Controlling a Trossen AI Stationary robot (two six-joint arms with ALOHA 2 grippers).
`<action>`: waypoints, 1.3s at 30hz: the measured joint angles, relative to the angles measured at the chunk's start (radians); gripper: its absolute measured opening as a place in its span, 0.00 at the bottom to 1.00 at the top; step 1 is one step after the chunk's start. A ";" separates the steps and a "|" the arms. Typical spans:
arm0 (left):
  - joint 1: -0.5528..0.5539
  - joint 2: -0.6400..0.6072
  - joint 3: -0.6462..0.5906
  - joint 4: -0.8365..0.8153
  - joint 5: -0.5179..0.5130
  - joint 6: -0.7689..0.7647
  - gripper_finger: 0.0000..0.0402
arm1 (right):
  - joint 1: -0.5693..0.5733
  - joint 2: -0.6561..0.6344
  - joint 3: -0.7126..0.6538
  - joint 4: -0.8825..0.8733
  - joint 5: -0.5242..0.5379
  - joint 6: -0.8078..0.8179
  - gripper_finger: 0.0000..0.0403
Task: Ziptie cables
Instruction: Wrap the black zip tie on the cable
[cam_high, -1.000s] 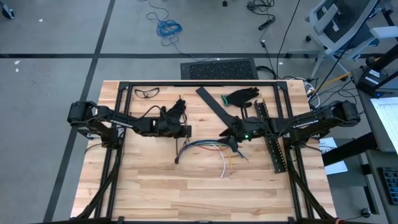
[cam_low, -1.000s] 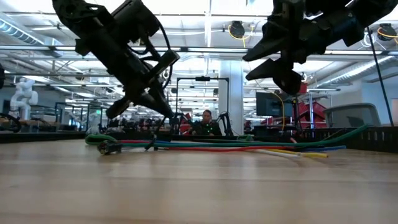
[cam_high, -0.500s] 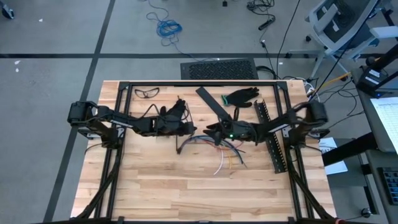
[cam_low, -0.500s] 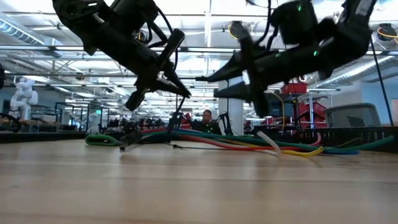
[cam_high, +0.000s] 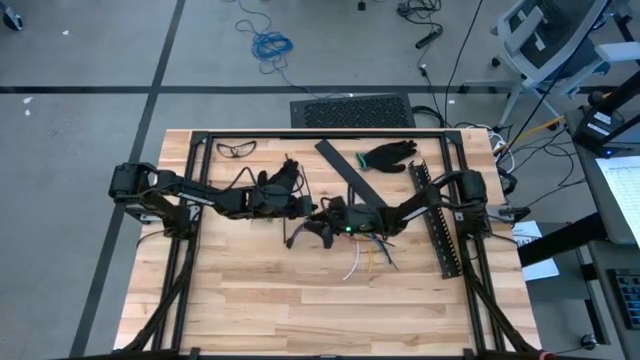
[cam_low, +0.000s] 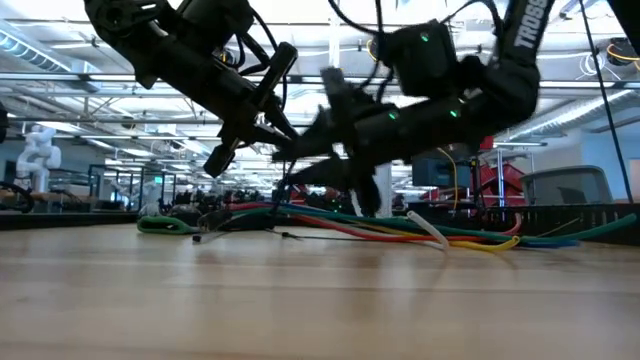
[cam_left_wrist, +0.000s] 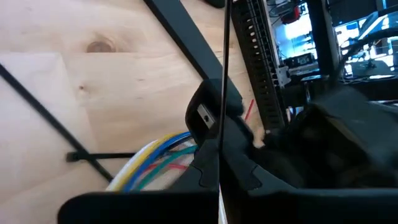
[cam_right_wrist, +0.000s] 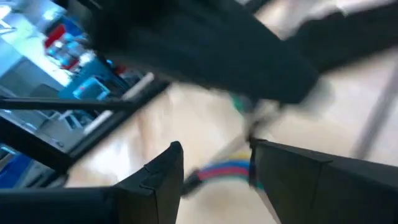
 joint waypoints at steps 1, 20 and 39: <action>0.000 0.000 0.000 0.003 0.001 -0.004 0.00 | 0.002 -0.001 0.015 0.003 0.001 -0.015 0.46; 0.000 -0.001 0.000 0.015 0.021 -0.014 0.00 | -0.013 -0.012 0.041 -0.094 -0.007 -0.036 0.34; 0.007 -0.090 0.000 -0.074 0.028 -0.018 0.00 | -0.091 -0.026 0.041 -0.120 -0.183 -0.071 0.00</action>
